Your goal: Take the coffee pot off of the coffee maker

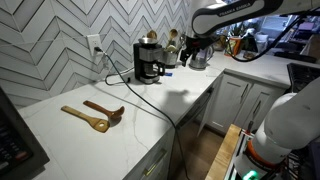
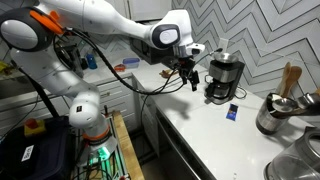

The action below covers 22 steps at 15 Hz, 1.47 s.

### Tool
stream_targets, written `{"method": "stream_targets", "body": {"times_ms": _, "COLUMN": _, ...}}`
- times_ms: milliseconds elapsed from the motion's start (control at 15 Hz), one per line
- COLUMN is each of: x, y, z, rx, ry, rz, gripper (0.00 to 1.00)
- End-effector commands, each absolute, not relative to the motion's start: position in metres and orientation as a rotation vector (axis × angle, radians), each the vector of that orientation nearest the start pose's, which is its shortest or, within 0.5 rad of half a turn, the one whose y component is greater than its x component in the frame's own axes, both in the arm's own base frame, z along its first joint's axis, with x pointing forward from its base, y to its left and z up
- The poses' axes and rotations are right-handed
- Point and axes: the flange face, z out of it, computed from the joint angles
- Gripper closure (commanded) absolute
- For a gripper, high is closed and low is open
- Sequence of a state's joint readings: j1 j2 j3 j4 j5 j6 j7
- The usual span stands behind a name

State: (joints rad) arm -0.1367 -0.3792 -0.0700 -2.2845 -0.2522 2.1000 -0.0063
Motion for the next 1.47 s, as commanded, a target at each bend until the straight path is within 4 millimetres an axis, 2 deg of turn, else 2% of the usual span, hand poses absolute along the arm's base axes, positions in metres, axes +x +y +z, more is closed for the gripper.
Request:
{"method": "stream_targets", "body": {"times_ms": 0, "x": 0.445, "y": -0.108, "z": 0.522, "rx": -3.348, "ry": 0.153, "rz": -0.289, "gripper": 0.0}}
{"method": "stream_targets", "body": {"times_ms": 400, "x": 0.445, "y": -0.108, "z": 0.522, "rx": -3.348, "ry": 0.153, "rz": -0.289, "gripper": 0.0}}
{"method": "stream_targets", "body": {"times_ms": 733, "x": 0.48, "y": -0.117, "z": 0.5, "rx": -3.298, "ry": 0.049, "rz": -0.441, "gripper": 0.0}}
{"method": "stream_targets", "body": {"times_ms": 1000, "x": 0.506, "y": -0.115, "z": 0.483, "rx": -3.252, "ry": -0.052, "rz": -0.531, "gripper": 0.0}}
{"method": "stream_targets", "body": {"times_ms": 1400, "x": 0.539, "y": -0.113, "z": 0.473, "rx": -3.188, "ry": -0.162, "rz": -0.671, "gripper": 0.02}}
